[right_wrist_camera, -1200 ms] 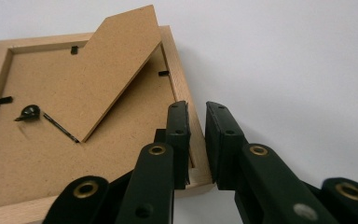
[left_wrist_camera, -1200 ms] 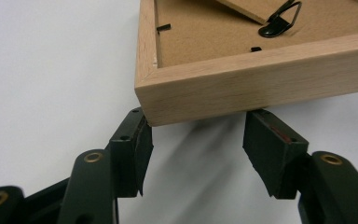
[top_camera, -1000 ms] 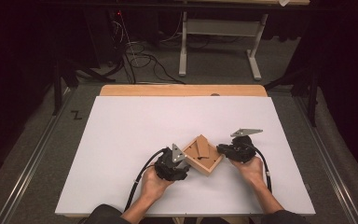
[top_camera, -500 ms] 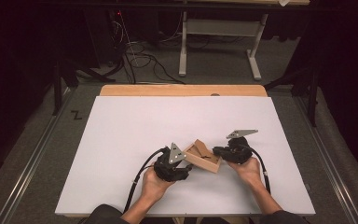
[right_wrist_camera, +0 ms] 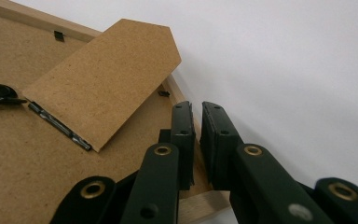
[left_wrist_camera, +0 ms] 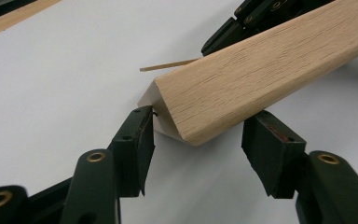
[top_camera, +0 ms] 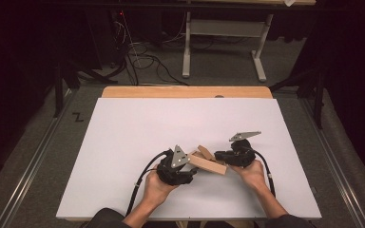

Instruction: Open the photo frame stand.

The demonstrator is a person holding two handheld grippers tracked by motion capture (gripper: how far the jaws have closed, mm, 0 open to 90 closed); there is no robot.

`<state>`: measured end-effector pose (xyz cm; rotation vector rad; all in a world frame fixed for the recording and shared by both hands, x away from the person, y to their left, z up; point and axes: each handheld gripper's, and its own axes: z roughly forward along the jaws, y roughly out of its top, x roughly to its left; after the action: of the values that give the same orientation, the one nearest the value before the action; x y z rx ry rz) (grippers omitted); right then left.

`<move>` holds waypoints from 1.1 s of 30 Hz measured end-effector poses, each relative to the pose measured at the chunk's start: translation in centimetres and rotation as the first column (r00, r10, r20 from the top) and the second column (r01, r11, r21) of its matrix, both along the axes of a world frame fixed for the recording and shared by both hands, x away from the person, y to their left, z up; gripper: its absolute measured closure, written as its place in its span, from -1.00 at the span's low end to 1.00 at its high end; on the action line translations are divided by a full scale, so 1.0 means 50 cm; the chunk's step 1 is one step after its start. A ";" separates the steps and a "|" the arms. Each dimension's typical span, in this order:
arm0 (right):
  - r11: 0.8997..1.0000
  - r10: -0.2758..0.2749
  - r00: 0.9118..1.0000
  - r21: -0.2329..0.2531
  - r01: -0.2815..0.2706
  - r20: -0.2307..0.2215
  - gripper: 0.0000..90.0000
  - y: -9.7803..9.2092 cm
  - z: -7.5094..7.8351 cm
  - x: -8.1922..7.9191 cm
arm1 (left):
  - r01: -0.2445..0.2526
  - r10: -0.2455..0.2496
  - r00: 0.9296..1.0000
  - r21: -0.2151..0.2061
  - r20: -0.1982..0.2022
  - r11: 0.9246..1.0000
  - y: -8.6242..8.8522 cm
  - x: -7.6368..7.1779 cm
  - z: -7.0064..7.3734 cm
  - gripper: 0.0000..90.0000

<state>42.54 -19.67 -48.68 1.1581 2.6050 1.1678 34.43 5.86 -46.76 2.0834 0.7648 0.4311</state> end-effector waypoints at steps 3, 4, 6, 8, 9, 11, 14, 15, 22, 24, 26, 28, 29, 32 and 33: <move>1.000 0.005 1.000 0.006 -0.005 -0.005 0.86 -0.001 0.001 0.000 | 0.010 -0.010 1.000 -0.001 0.010 1.000 -0.003 -0.004 0.005 -0.04; 1.000 0.002 1.000 0.006 -0.002 -0.007 0.84 -0.001 0.001 0.000 | 0.012 -0.012 1.000 0.000 0.013 1.000 -0.003 -0.004 0.006 -0.05; 1.000 0.000 1.000 0.003 0.000 -0.010 0.80 -0.002 0.002 0.000 | 0.015 -0.015 1.000 0.000 0.015 1.000 -0.004 -0.006 0.007 -0.05; 1.000 -0.026 1.000 -0.008 0.026 -0.008 0.65 -0.002 0.002 0.001 | 0.013 -0.013 1.000 0.002 0.017 1.000 -0.005 -0.006 0.007 -0.05; 0.999 -0.050 0.999 -0.016 0.050 -0.005 0.60 -0.002 0.002 0.001 | 0.012 -0.012 1.000 0.003 0.015 1.000 -0.004 -0.006 0.008 -0.05; 0.996 -0.086 0.996 -0.029 0.086 0.021 0.51 -0.001 0.002 0.000 | 0.008 -0.008 1.000 0.003 0.013 1.000 -0.003 -0.005 0.008 -0.05; 0.992 -0.118 0.992 -0.030 0.119 0.047 0.43 -0.004 0.006 -0.002 | 0.003 -0.003 1.000 -0.003 0.014 1.000 -0.001 -0.004 0.009 -0.06; 0.991 -0.124 0.990 -0.033 0.127 0.062 0.41 -0.004 0.009 -0.003 | 0.003 -0.003 1.000 -0.010 0.015 1.000 0.000 -0.004 0.010 -0.05; 0.989 -0.134 0.983 -0.049 0.141 0.124 0.34 -0.012 0.025 -0.018 | 0.001 -0.001 1.000 -0.011 0.018 1.000 0.000 -0.004 0.011 -0.05; 0.989 -0.132 0.980 -0.053 0.141 0.150 0.32 -0.014 0.030 -0.022 | 0.001 -0.001 1.000 -0.013 0.019 1.000 0.000 -0.004 0.011 -0.05; 0.987 -0.132 0.975 -0.069 0.146 0.178 0.30 -0.017 0.036 -0.031 | 0.000 0.001 1.000 -0.016 0.020 1.000 0.001 -0.003 0.011 -0.05; 0.986 -0.129 0.970 -0.079 0.148 0.206 0.26 -0.022 0.042 -0.042 | 0.001 -0.001 1.000 -0.020 0.019 1.000 0.001 -0.003 0.012 -0.05; 0.985 -0.132 0.967 -0.079 0.152 0.219 0.25 -0.025 0.044 -0.047 | 0.001 0.000 1.000 -0.021 0.019 1.000 0.001 -0.002 0.012 -0.05; 0.983 -0.130 0.957 -0.095 0.159 0.261 0.22 -0.039 0.048 -0.068 | -0.003 0.003 1.000 -0.026 0.019 1.000 0.001 -0.001 0.012 -0.04; 0.982 -0.125 0.953 -0.100 0.158 0.278 0.22 -0.042 0.048 -0.073 | -0.005 0.005 1.000 -0.028 0.018 1.000 0.001 -0.001 0.013 -0.04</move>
<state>38.92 -21.78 -46.29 1.0582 2.3133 1.0413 34.40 5.89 -46.14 2.0497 0.7615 0.4393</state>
